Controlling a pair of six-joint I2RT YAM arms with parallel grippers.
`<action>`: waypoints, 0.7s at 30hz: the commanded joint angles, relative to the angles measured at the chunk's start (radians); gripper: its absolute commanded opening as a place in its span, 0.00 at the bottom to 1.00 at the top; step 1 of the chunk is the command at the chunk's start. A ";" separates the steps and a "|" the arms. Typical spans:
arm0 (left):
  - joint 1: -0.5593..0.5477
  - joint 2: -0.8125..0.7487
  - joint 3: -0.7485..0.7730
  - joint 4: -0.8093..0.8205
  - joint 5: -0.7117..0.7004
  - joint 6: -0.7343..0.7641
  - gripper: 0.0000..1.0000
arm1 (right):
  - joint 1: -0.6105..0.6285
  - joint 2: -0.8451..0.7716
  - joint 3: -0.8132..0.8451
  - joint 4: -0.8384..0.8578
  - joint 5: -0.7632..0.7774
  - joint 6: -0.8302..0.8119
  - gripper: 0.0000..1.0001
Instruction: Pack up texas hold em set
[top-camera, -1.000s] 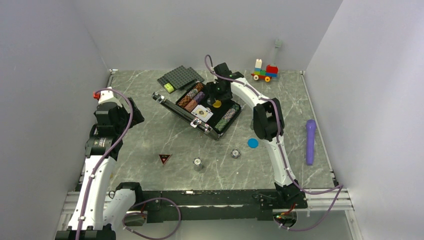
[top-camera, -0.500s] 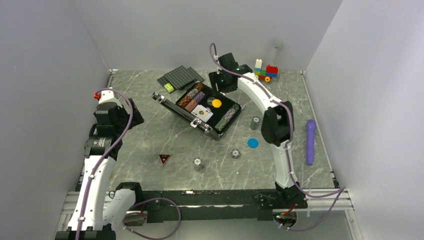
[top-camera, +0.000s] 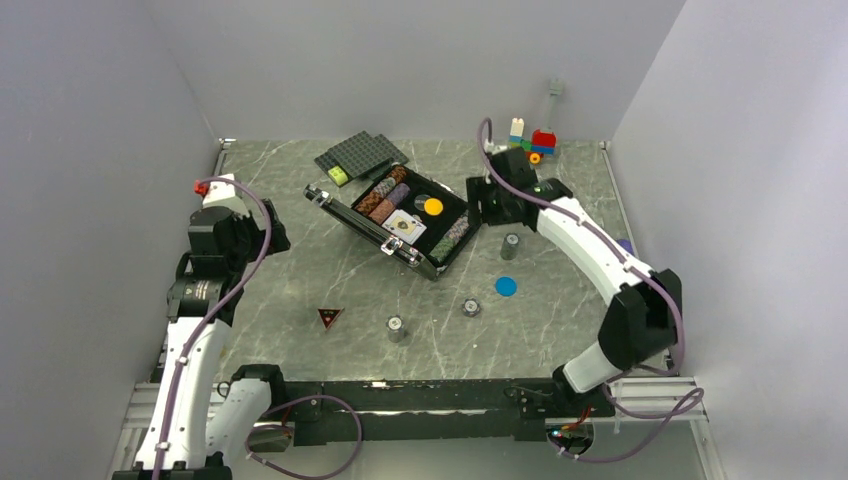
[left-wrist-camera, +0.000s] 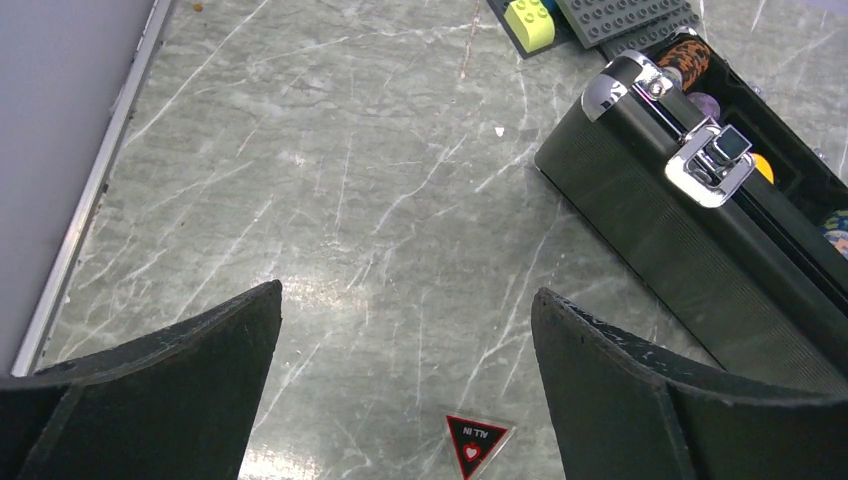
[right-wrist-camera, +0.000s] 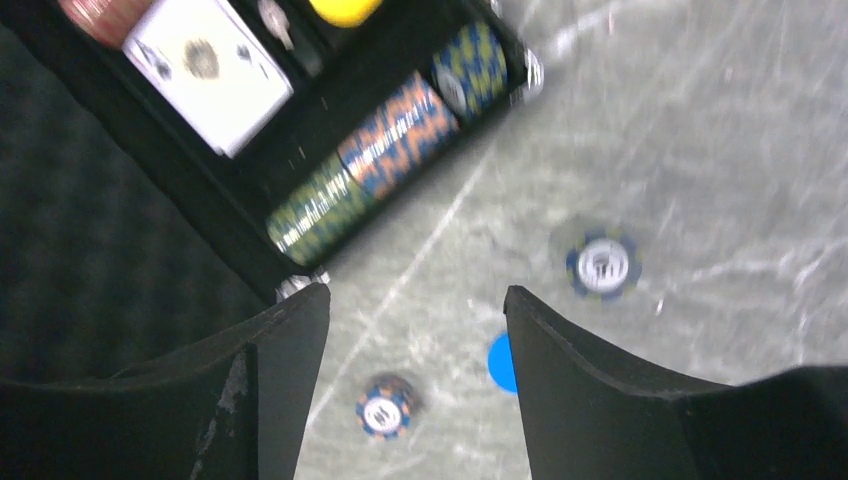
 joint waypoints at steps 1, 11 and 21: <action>0.001 0.020 0.014 0.051 0.027 0.081 0.98 | 0.003 -0.148 -0.194 0.102 0.043 0.040 0.69; 0.001 0.032 -0.131 0.204 0.163 0.142 0.98 | -0.005 -0.350 -0.525 0.178 0.122 0.082 0.72; 0.001 -0.016 -0.132 0.187 0.206 0.143 0.98 | -0.046 -0.291 -0.665 0.291 0.162 0.072 0.74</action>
